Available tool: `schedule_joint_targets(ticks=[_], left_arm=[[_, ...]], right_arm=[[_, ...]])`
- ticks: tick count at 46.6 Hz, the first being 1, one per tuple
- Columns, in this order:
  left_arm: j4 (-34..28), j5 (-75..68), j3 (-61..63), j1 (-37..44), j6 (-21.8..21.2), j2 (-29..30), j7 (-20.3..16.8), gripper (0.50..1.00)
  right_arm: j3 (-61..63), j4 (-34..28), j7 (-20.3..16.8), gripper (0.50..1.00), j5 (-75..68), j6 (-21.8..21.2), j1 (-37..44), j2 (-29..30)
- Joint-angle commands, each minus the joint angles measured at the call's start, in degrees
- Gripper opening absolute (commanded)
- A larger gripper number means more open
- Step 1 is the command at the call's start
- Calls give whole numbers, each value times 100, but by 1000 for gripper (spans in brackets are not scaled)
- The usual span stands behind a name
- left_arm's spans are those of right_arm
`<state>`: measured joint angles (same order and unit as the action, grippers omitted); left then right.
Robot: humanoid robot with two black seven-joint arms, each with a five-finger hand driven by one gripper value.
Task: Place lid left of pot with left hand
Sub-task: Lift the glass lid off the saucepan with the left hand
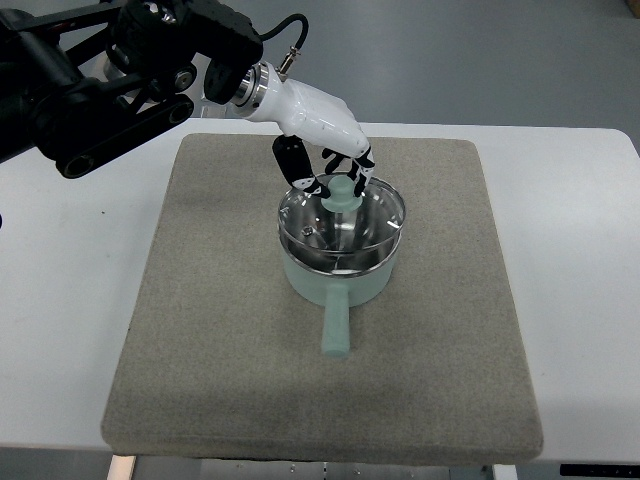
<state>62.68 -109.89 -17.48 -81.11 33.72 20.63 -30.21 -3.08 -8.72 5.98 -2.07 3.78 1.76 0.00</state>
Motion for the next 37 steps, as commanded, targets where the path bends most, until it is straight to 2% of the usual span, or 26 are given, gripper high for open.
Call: schedule_joint_targets(ticks=[1,21,37], left_arm=[[7,2,-1,7,3,-15,-2,500],[-28,-6,-1,-186,11,64,-2,500],[-924,29,16,-186,-6,477,-11,500]], right_arm=[[0,2,0,921,-4,0,0,0],[0,2,0,921,-4,0,0,0],[0,2,0,921,-4,0,0,0]])
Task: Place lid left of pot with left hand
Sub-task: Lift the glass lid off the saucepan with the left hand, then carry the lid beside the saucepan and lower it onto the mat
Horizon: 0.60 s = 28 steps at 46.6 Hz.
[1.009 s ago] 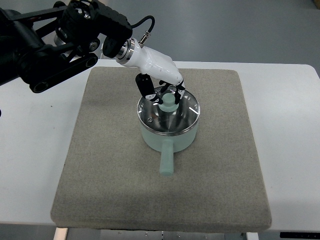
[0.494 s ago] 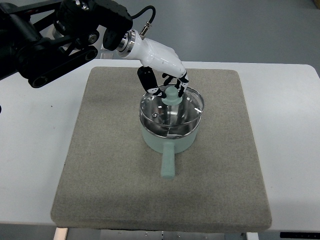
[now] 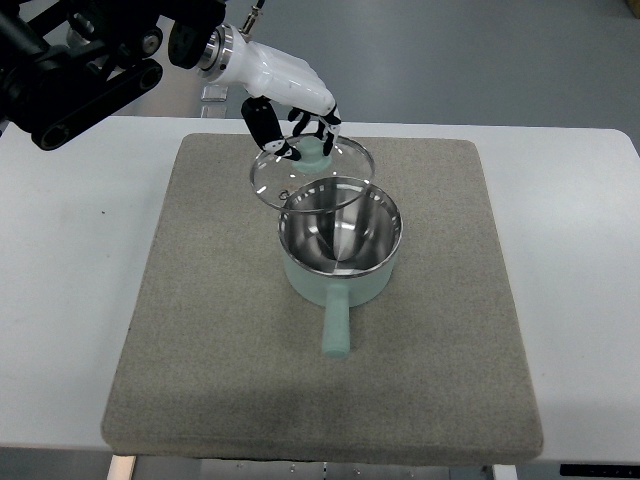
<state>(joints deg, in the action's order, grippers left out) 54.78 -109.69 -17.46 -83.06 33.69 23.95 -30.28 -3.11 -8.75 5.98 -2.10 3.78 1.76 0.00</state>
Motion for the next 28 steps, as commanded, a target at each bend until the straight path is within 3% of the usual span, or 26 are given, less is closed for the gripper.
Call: schedule_joint_targets(ticks=[1,15,28], left_arm=[[-169,27,14,9,-3,197,-13,500],[-284,53,111,123,-3,971,-232,500],[-248,53,111,325,-3,1331,-443,500]], right_arm=[[3,5,0,921,8,0,0,0],[3,5,0,921,8,0,0,0],[-5,5,0,923,-1,0,0,0]])
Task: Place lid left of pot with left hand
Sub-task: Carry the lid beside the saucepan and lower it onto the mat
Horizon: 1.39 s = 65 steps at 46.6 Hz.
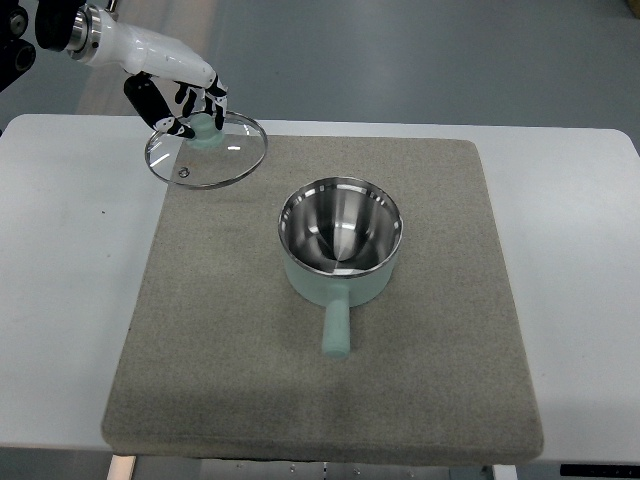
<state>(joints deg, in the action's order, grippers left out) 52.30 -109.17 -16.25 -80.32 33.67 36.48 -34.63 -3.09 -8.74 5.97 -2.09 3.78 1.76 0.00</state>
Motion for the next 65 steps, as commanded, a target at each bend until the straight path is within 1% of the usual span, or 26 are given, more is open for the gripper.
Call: schedule_joint_targets(ticks=[1,13,18,24,30,35,42,47,52,56,61,65], left_arm=[[-9,-8,-10,69,-9,88,-18,500],[-45,-25,-10,385,-167,167,-9,500],[-53,-52,-10,525,-325,105,8,500],[-97,-61,-10,666,-396,61,52,500],[-387,-17,-10,807,-712,-158,79,500],[-659,-17,-10,860,-765,-352,88,500],[-756,-17,-10,930,-835,-483,96,500],[-923,-17,-10,1018,-1055,-633,105,500],[-1195,-8,-10,1018,-1116,-800,105,500],[-1257,-8,-10,1035,-1152,-888,105,500],[-1275,-25,-10,1079,-1485,-897,105,500],[-1284,-17,-10,1079,-1512,-897,105,500]], right_arm=[[2,3,1,921,-2,0,0,0],[2,3,1,921,7,0,0,0],[-7,3,1,921,-2,0,0,0],[-7,3,1,921,-2,0,0,0],[2,3,1,921,-2,0,0,0],[2,-5,1,921,-2,0,0,0],[2,3,1,921,-2,0,0,0],[2,3,1,921,-2,0,0,0],[2,3,1,921,-2,0,0,0],[2,3,1,921,7,0,0,0],[2,3,1,921,-2,0,0,0],[2,3,1,921,-2,0,0,0]])
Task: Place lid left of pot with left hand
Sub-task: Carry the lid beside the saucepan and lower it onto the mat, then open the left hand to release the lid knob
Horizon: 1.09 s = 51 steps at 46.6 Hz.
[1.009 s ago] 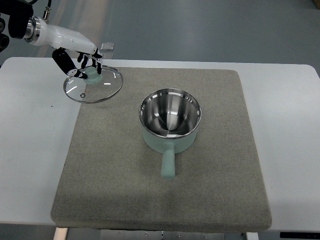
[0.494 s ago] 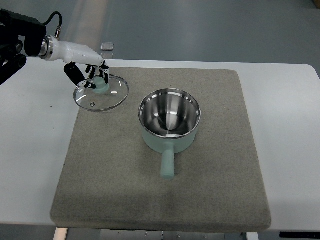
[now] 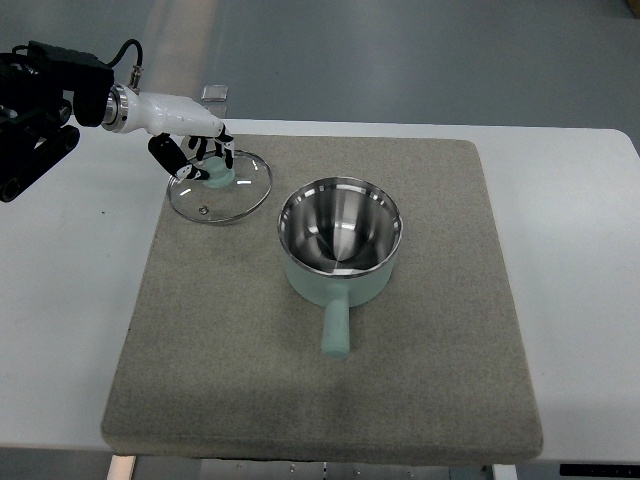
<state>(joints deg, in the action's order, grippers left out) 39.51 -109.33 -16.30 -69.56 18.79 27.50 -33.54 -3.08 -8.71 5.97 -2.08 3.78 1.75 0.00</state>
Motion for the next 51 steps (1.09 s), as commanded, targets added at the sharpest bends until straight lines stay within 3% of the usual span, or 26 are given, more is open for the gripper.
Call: schedule_joint_targets(ticks=[1,28,30,32,33,43,51], left_arm=[[-5,-1,4,4,-24,1,-3,500],[-5,17,4,66,-103,1,-3,508],[-5,8,4,74,-156,1,-3,589],[-5,8,-4,74,-287,1,-3,777],[-5,17,-4,74,-366,1,-3,835],[-5,17,4,136,-525,1,-3,913],[-5,34,-4,136,-525,1,-3,919]], right_arm=[[0,1,0,921,-2,0,1,0],[0,1,0,921,-2,0,1,0],[0,1,0,921,-2,0,1,0],[0,1,0,921,-2,0,1,0],[0,1,0,921,-2,0,1,0],[0,1,0,921,-2,0,1,0],[0,-8,0,923,6,0,1,0]])
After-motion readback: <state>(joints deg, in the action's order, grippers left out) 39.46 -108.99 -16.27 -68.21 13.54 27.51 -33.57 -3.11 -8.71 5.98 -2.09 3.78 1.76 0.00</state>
